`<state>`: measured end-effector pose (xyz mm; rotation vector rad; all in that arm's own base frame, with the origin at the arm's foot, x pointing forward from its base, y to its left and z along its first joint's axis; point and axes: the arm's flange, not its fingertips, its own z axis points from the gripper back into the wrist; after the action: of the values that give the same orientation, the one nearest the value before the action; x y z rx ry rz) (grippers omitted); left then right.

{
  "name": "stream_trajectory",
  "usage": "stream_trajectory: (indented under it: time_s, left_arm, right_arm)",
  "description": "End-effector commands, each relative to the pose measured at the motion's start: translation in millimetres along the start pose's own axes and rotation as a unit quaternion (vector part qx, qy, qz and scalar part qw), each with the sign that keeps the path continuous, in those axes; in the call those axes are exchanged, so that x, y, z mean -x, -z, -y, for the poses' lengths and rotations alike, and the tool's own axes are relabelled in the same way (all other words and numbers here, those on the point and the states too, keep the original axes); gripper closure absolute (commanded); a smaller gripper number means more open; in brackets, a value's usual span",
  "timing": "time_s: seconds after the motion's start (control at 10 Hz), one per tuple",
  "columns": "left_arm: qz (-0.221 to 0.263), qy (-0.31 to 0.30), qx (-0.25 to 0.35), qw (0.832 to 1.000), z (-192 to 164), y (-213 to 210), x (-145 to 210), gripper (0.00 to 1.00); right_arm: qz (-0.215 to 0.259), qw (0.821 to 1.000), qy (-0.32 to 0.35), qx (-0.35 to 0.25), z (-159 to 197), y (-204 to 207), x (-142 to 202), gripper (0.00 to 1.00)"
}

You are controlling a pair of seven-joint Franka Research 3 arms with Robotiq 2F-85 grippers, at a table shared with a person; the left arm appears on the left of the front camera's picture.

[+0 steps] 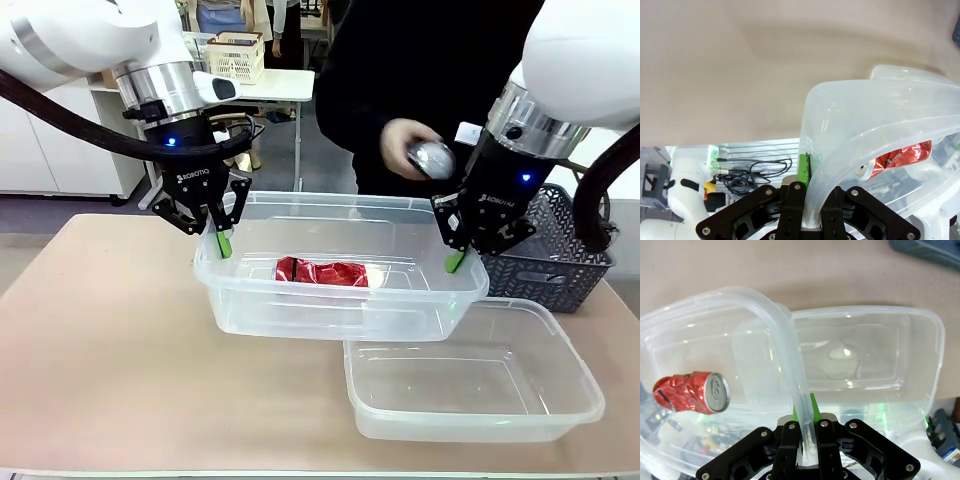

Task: Sort the waste into each basket.
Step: Offer the picked Organizing box to the human.

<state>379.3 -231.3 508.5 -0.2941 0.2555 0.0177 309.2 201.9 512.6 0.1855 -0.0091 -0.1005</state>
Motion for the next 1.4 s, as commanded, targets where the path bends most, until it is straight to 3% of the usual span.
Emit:
stream_trajectory:
  time_s: [0.0,1.3]
  left_arm:
    - [-0.001,-0.001,0.015,1.000,3.3,-9.4,0.2,0.96]
    - [-0.001,-0.001,0.015,1.000,3.3,-9.4,0.2,0.96]
  right_arm:
    - [-0.002,1.000,-0.004,0.003,1.5,-1.1,-0.9,0.96]
    - [-0.002,1.000,-0.004,0.003,1.5,-1.1,-0.9,0.96]
